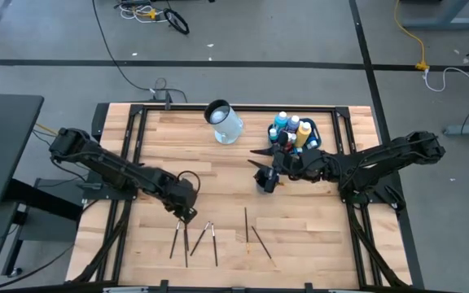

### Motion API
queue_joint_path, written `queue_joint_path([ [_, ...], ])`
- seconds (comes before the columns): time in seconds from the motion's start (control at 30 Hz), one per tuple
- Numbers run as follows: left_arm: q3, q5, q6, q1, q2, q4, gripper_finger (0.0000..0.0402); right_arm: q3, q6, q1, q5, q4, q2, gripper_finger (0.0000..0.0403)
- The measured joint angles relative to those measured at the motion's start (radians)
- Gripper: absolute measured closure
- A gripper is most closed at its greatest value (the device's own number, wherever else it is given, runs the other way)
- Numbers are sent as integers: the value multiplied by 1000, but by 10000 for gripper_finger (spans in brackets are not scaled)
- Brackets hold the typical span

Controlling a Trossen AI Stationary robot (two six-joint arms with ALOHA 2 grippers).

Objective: Pick & Place Paint Supplies
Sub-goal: Put the silver paintbrush into the blue cup

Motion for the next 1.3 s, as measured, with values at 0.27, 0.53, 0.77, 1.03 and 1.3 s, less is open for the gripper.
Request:
queue_joint_path([
  [0.27, 0, -73, -63, -62, 34, 4, 315, 0, -72, 0, 1, 33, 0, 266],
  [0.53, 1, -10, -106, -109, 189, 43, 315, -1, -154, -12, 0, 79, 0, 266],
  [0.77, 6, -51, -235, -165, 239, 58, 320, -1, -230, -49, 0, 189, 0, 266],
  [1.03, 5, -102, -324, -198, 240, 48, 378, -1, -293, -92, -2, 255, 0, 266],
  [1.3, 125, -195, -240, -201, 232, -13, 397, -1, -307, -120, -22, 263, 0, 266],
])
